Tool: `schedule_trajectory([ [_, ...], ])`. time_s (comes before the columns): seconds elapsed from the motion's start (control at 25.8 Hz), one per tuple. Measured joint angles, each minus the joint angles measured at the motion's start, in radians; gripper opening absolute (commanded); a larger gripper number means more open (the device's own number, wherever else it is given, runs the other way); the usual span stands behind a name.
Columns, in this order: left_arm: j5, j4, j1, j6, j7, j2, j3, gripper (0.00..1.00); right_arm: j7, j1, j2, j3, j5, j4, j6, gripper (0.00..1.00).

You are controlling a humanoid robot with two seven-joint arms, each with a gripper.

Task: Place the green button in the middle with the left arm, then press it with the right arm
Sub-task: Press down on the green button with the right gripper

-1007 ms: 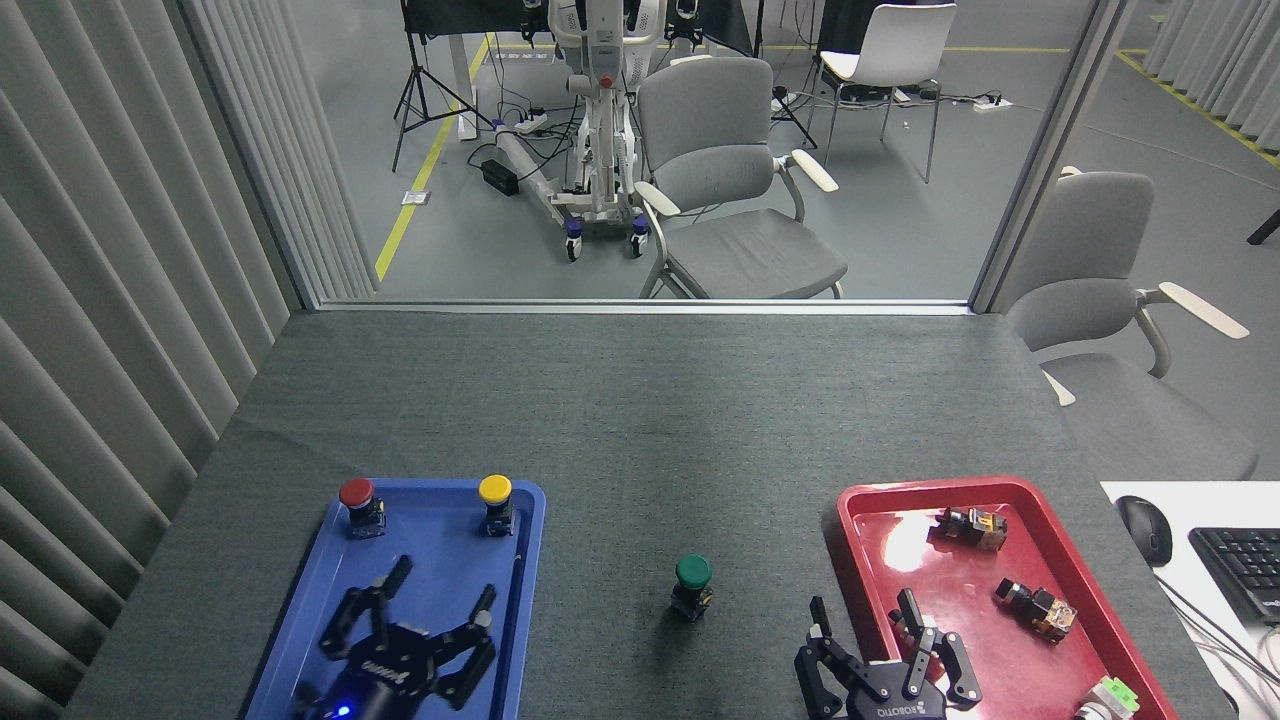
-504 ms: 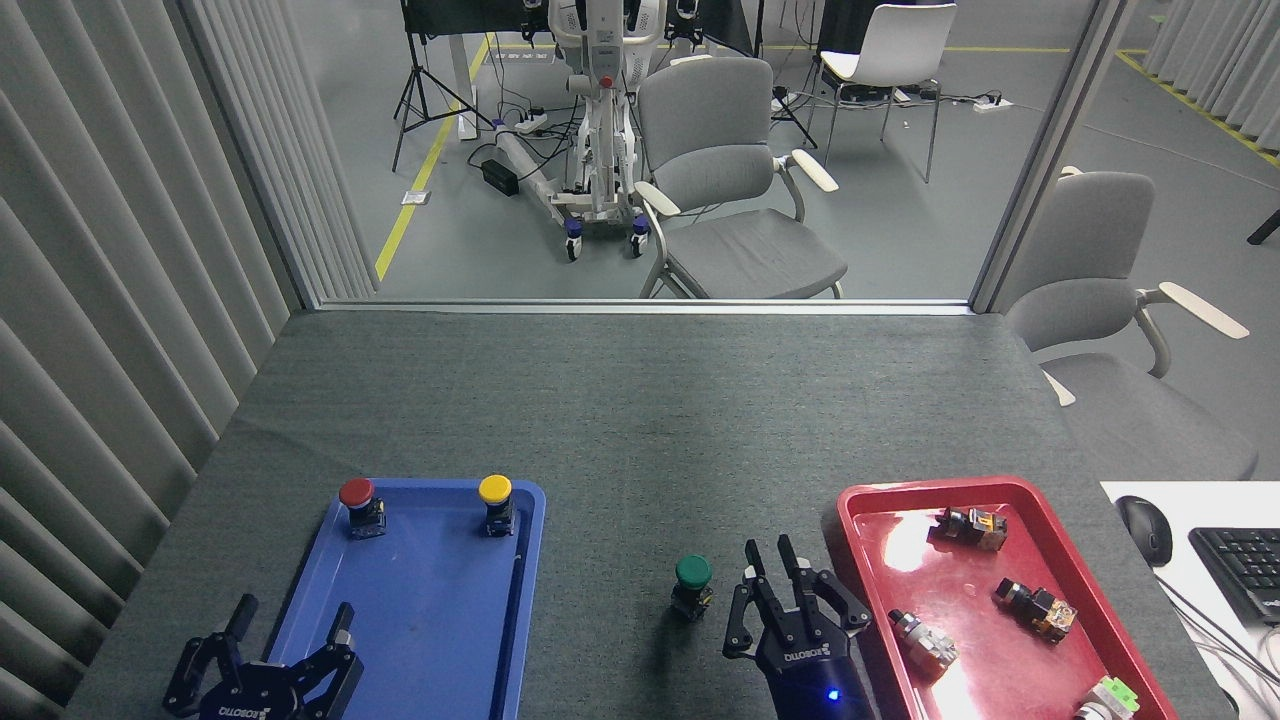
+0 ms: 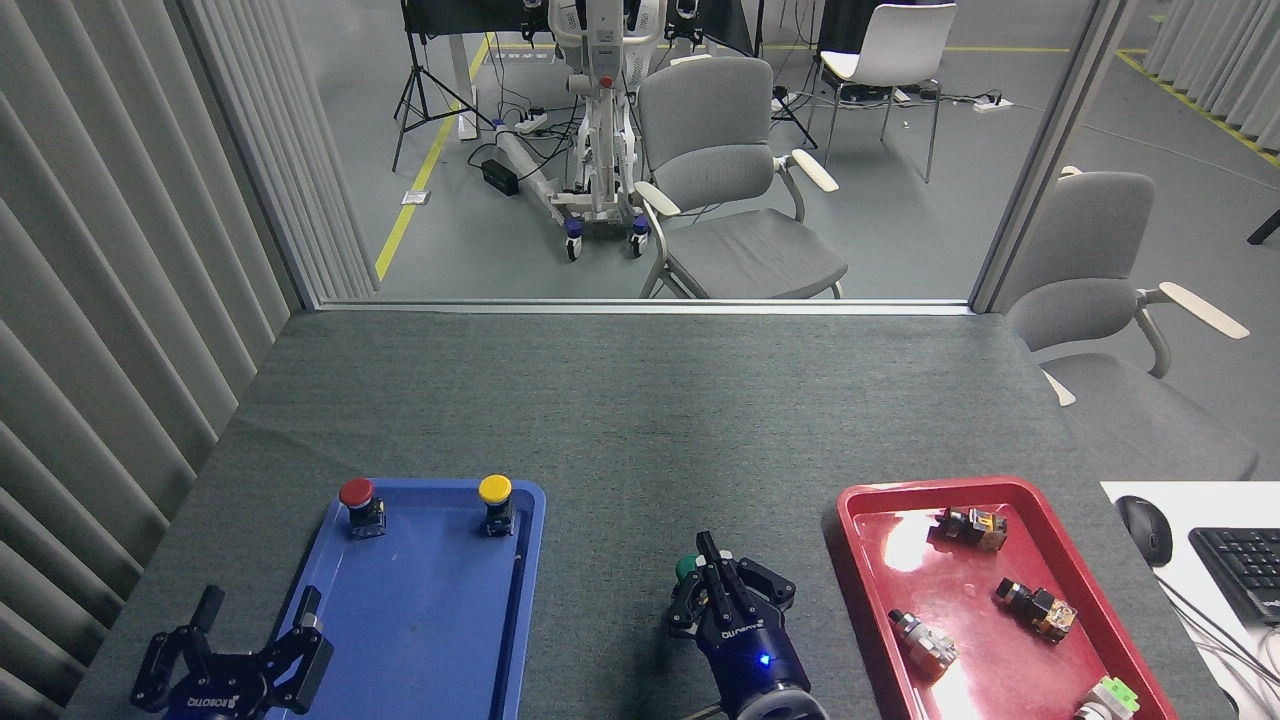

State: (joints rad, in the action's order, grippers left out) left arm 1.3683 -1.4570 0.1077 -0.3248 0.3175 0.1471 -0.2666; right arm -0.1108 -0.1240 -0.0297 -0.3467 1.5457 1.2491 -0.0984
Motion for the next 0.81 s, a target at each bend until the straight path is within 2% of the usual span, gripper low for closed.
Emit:
schedule_trajectory([
  [0.27, 0.000, 0.030, -0.054, -0.010, -0.003, 0.019, -0.002, 0.99, 0.023, -0.027, 0.019, -0.014, -0.001, -0.057, -0.002, 0.11],
  [0.81, -0.001, 0.040, -0.059, -0.005, -0.004, 0.033, 0.000, 0.99, 0.033, -0.036, 0.033, -0.022, 0.000, -0.113, -0.003, 0.12],
])
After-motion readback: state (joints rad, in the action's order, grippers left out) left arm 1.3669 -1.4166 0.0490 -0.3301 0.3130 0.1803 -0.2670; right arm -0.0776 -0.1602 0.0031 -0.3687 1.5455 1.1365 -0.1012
